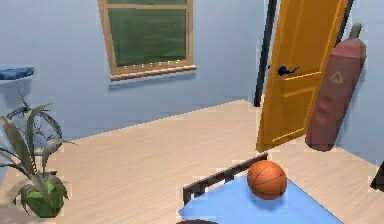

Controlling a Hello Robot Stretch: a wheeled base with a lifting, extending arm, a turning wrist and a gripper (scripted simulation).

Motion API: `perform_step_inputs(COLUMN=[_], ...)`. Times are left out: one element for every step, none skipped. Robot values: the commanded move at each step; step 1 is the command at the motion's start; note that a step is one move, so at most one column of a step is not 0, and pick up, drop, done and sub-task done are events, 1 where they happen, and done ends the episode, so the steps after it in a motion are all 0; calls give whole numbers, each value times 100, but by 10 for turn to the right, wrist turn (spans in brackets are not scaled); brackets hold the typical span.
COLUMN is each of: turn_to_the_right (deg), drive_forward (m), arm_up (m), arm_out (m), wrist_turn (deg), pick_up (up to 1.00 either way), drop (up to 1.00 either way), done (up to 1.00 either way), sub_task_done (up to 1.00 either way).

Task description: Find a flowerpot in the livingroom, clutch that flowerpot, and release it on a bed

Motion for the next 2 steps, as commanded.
perform_step_inputs(turn_to_the_right=[0, 0], drive_forward=[0, 0], arm_up=[0, 0], arm_out=[46, 0], wrist_turn=[0, 390], pick_up=[0, 0], drop=[0, 0], done=[0, 0], sub_task_done=[0, 0])
